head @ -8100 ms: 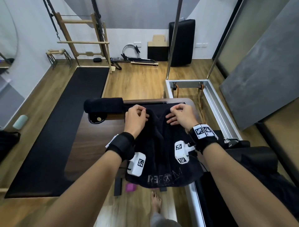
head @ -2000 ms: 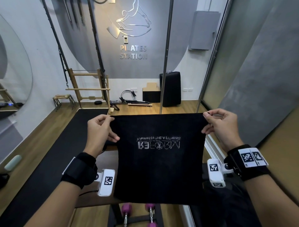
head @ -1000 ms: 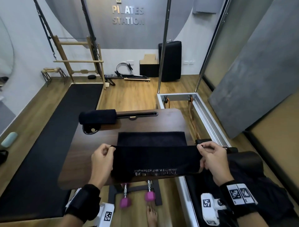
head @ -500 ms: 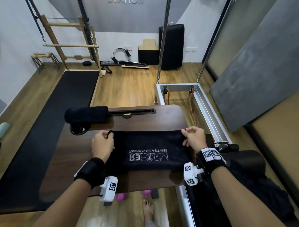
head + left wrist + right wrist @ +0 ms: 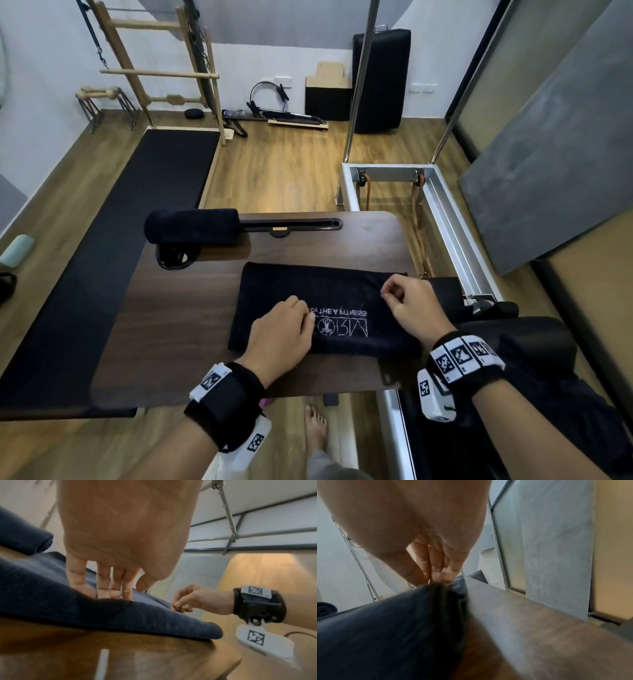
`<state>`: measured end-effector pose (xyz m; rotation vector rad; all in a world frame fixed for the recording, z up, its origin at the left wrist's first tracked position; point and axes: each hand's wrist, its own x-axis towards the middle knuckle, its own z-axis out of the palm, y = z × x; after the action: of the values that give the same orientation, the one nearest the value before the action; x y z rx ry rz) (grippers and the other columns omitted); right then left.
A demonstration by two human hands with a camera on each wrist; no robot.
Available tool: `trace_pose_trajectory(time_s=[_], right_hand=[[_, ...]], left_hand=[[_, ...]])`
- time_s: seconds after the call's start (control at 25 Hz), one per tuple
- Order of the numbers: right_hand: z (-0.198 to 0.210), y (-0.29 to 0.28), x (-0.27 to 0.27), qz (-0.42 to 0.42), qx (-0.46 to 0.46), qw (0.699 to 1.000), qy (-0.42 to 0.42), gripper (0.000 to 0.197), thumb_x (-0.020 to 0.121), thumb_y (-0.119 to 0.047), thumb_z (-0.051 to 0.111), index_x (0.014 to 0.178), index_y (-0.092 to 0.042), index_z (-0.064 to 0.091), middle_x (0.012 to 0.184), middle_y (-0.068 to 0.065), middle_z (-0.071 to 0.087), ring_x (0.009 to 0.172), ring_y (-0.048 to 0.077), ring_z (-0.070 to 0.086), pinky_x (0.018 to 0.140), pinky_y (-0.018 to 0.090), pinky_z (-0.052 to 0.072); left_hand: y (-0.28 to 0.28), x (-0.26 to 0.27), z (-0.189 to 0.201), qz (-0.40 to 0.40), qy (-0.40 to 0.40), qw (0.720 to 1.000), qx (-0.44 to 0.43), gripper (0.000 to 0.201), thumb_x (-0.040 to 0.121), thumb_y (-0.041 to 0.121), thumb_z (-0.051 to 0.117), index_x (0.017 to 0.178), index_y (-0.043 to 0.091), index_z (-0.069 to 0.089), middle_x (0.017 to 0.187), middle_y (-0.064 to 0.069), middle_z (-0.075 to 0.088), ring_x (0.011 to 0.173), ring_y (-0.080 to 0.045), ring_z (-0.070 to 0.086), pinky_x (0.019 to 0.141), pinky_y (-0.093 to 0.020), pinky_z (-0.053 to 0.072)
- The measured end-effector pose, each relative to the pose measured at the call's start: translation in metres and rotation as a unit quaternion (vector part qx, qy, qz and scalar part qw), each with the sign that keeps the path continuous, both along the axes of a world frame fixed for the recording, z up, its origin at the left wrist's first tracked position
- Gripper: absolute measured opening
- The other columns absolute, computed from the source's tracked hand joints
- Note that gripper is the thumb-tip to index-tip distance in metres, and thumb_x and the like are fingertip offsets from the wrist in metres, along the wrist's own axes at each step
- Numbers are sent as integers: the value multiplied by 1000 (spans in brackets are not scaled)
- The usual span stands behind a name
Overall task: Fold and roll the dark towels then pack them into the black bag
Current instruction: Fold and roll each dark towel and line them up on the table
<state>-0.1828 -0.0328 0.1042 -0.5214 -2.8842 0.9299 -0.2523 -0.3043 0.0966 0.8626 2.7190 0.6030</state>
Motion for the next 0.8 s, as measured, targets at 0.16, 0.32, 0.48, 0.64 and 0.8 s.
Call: trace_pose_trajectory(time_s=[0.16,0.32,0.48,0.64,0.8], right_hand=[[0,-19,41,32,54,997,-52,10,84,-17,68,74,-20,66,67,-5,64,69,19,62,66,31,44],[-1,-63,71,126,-3,991,-37,3,79,-23,64,79,-25,66,68,-13,61,67,5,59,64,30,48],[-7,-104,85,190,-57,980,24,24,87,-11,65,105,-26,71,109,-14,61,108,1,57,95,20,46],[-20,-122,101,182,-36,981,53,42,83,-1,69,119,-22,69,125,-14,58,125,6,51,105,32,42],[-28,-125,112,182,-14,981,70,53,77,-4,71,127,-22,67,137,-9,53,136,10,46,112,34,37]], left_hand=[[2,-15,7,-16,49,996,-76,28,112,40,32,105,26,56,109,12,52,107,-15,55,83,-39,48],[17,-39,5,-65,33,988,-139,40,113,37,31,148,23,44,164,8,34,158,-20,22,128,-58,13],[18,-43,1,-111,16,979,-171,48,115,30,29,162,18,23,176,4,1,163,-19,-11,127,-65,3],[-8,-15,-7,-120,42,979,-157,63,113,48,26,169,21,11,177,2,-5,163,-18,-13,126,-67,0],[-44,38,-30,-123,72,981,-131,78,107,66,15,169,22,-1,176,4,-18,161,-17,-22,127,-67,1]])
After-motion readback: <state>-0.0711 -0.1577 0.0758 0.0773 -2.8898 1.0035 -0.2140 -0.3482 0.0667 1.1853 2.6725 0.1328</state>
